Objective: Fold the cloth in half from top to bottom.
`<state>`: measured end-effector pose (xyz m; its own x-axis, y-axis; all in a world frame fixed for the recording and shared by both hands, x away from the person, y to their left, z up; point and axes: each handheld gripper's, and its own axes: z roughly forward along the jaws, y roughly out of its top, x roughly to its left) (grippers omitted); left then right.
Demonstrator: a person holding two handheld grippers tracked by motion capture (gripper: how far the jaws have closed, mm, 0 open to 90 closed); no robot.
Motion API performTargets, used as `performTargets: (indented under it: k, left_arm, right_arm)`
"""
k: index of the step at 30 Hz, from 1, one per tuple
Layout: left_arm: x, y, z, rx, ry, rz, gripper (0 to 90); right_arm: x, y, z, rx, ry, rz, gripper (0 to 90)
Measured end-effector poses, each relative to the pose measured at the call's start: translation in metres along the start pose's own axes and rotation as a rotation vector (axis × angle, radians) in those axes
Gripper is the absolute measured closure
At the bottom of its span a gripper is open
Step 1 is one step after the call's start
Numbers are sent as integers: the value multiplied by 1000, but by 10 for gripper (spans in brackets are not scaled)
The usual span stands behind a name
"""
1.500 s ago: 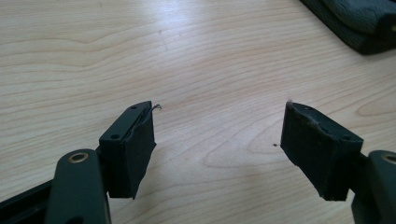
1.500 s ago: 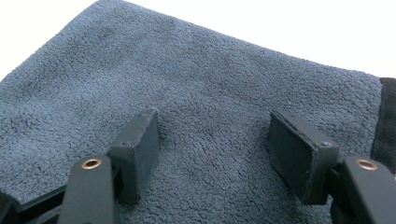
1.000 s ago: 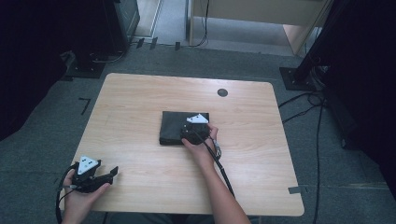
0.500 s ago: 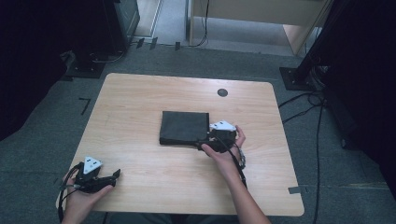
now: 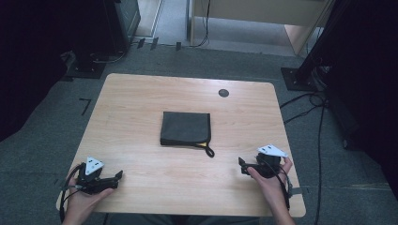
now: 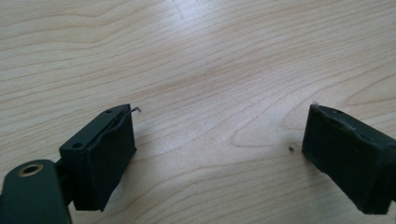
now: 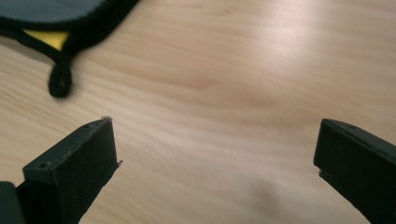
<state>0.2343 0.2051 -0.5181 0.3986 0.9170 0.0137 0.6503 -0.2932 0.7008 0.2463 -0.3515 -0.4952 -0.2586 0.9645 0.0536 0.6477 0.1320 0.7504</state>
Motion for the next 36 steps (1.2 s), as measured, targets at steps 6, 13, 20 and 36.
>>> performTargets:
  k: [6,13,20,36]
  left_arm:
    - [0,0,0,0,0,0,87]
    - [0,0,0,0,0,0,87]
    - [0,0,0,0,0,0,87]
    - [0,0,0,-1,-1,-3,90]
  right_arm:
    - [-26,-28,-17,12,-21,31,0]
    - [-49,-52,-34,26,-39,67,0]
    - [-57,-67,-37,38,-80,56,0]
    - [-55,-69,-36,59,-94,54,0]
